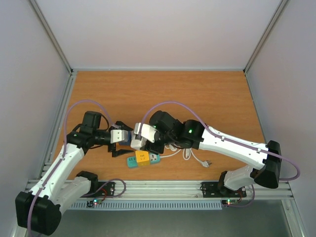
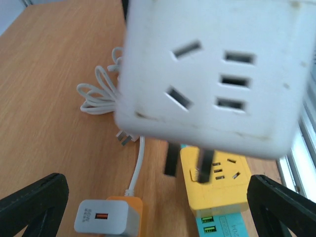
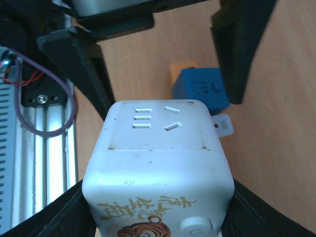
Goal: Insert the plug
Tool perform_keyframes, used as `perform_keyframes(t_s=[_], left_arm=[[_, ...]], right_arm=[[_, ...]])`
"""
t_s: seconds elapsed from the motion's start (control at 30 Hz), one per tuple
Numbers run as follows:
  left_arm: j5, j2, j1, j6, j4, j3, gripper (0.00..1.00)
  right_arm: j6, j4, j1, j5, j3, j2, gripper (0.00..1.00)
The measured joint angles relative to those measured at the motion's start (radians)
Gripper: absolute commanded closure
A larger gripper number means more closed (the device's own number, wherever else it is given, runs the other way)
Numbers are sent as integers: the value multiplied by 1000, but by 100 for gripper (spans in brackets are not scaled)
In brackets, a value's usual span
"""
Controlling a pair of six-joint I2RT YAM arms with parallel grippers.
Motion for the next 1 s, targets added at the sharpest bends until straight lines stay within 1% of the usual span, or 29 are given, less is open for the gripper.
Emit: perform_keyframes(t_s=[0.1, 0.2, 0.37, 0.43, 0.5, 0.53, 0.73, 0.8, 0.87, 0.93, 1.0], left_arm=[[30, -1, 0, -1, -2, 2, 1], [60, -2, 0, 4, -16, 3, 5], [64, 7, 2, 60, -89, 6, 10], [65, 18, 2, 92, -116, 8, 9], [64, 23, 3, 118, -140, 9, 2], [66, 23, 3, 136, -154, 9, 1], [125, -10, 0, 192, -207, 10, 0], [144, -37, 0, 193, -206, 10, 4], [152, -58, 0, 191, -203, 10, 11], [155, -71, 0, 169, -181, 5, 18], [151, -74, 0, 130, -141, -5, 22]], right_arm=[[-13, 0, 22, -29, 0, 4, 99], [-29, -1, 42, -35, 4, 24, 99], [-46, -19, 56, -30, 43, 75, 99], [-49, -29, 60, -26, 56, 88, 99], [-50, -35, 65, -20, 63, 100, 99], [-50, -35, 68, -20, 63, 103, 99], [-50, -13, 74, 3, 64, 131, 99], [-49, -7, 73, 13, 64, 130, 99], [-49, -2, 74, 14, 64, 130, 99], [-45, 7, 73, 17, 64, 129, 99], [-39, 14, 73, 17, 64, 128, 99]])
